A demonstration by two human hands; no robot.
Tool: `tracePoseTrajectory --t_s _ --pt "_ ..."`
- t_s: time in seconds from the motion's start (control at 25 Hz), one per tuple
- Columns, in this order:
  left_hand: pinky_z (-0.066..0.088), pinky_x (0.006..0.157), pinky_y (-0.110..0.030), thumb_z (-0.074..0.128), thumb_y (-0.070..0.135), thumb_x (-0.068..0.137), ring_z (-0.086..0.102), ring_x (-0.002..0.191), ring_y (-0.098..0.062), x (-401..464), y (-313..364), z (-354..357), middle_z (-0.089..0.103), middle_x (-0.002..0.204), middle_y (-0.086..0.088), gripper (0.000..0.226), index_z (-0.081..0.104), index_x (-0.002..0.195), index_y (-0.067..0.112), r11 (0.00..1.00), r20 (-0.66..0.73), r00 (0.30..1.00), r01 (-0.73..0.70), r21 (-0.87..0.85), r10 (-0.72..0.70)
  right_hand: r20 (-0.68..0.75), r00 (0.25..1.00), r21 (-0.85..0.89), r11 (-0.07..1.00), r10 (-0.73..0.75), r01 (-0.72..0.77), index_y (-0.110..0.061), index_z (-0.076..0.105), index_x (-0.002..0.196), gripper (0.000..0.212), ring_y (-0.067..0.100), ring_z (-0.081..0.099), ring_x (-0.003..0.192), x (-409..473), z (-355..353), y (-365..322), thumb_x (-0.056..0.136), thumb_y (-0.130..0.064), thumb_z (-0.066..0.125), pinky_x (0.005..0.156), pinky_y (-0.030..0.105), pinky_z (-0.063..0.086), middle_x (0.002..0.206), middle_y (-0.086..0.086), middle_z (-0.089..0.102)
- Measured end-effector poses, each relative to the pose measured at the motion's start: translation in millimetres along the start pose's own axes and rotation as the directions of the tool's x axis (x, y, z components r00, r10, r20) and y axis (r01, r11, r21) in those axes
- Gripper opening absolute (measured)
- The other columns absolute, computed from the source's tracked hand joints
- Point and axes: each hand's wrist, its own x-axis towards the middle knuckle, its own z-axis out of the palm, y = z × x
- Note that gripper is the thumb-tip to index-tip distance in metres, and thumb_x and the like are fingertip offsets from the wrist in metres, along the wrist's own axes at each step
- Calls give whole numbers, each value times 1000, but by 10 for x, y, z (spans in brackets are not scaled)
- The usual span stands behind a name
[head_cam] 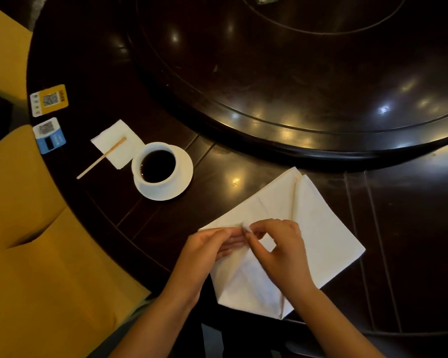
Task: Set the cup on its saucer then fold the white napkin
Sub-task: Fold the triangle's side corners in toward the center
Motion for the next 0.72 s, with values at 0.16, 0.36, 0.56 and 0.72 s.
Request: tracePoseTrajectory --t_s 0.16,0.36,0.56,0.72 --pt "46 83 -9 53 9 92 62 97 4 221 -79 225 72 101 12 24 73 96 21 903 -17 953 -281 325 303 21 991 9 991 135 -136 -25 64 81 4 1 57 66 429 -385 355 84 -26 65 80 28 50 70 -20 56" --pt "10 113 -26 38 33 96 18 136 -6 643 -308 310 36 148 -1 50 32 143 15 177 397 738 -565 806 546 88 971 -282 941 221 -188 -21 63 83 11 16 55 82 1002 -510 767 87 -31 62 90 35 33 79 -7 53" --pt "-15 111 -34 21 49 96 -10 142 -12 946 -509 341 -5 157 2 63 -11 144 24 -101 482 804 -479 872 348 20 998 -405 913 67 -53 -13 60 112 31 25 56 96 1059 -493 914 86 -28 64 90 37 35 99 5 60" --pt "11 112 -49 25 46 93 14 142 -20 1048 -506 347 21 155 -7 64 20 147 13 -295 547 738 -462 836 395 387 908 -586 717 -162 378 -19 28 144 52 28 20 141 830 -469 1066 97 -40 28 112 47 21 150 10 33"
